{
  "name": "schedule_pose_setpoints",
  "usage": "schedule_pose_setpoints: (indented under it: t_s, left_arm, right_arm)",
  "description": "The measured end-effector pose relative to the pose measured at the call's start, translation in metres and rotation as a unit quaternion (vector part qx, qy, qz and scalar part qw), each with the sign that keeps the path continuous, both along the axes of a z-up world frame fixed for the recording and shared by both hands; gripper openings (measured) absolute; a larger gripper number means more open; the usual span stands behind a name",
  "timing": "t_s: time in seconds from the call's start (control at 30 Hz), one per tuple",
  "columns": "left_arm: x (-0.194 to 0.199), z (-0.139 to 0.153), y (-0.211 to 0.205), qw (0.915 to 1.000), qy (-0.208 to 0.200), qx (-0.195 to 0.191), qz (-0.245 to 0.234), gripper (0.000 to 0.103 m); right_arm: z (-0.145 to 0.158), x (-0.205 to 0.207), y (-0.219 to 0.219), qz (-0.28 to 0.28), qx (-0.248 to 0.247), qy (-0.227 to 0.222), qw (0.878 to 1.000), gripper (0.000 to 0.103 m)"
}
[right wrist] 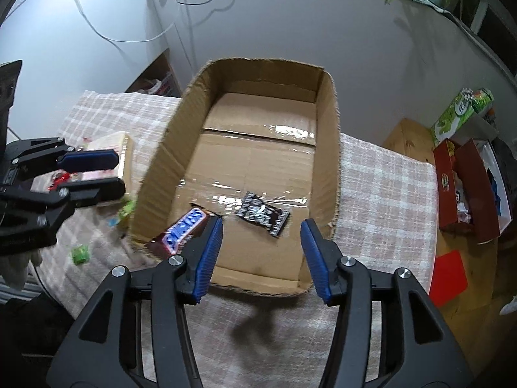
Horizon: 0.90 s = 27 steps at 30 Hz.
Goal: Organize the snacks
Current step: 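Carry both items over the cardboard box and open both tools to drop them, then grasp the green candy with the left tool while the right tool grasps the pink wrapper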
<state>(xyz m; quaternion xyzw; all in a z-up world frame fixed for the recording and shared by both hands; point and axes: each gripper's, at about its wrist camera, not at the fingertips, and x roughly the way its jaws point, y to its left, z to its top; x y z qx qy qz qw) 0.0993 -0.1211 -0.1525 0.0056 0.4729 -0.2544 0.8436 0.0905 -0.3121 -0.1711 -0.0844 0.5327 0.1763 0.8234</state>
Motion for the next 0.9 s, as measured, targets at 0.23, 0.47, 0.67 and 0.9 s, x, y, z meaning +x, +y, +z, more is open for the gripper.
schedule_pose_setpoints:
  t_s: [0.23, 0.47, 0.67, 0.9]
  left_arm:
    - [-0.015, 0.006, 0.047, 0.999, 0.002, 0.001, 0.045, 0.034]
    - [-0.043, -0.001, 0.086, 0.9966, 0.021, 0.01, 0.079, 0.034]
    - [-0.071, -0.02, 0.099, 0.9952, 0.055, 0.019, 0.078, 0.034]
    - [-0.092, -0.046, 0.097, 0.9937, 0.086, 0.026, 0.067, 0.034]
  right_arm:
    - [0.014, -0.017, 0.024, 0.044, 0.021, -0.004, 0.999, 0.053]
    - [0.012, -0.042, 0.06, 0.121, 0.036, 0.015, 0.992, 0.053]
    - [-0.014, -0.062, 0.094, 0.181, 0.029, 0.046, 0.982, 0.052]
    - [-0.048, -0.065, 0.126, 0.221, 0.019, 0.081, 0.972, 0.052]
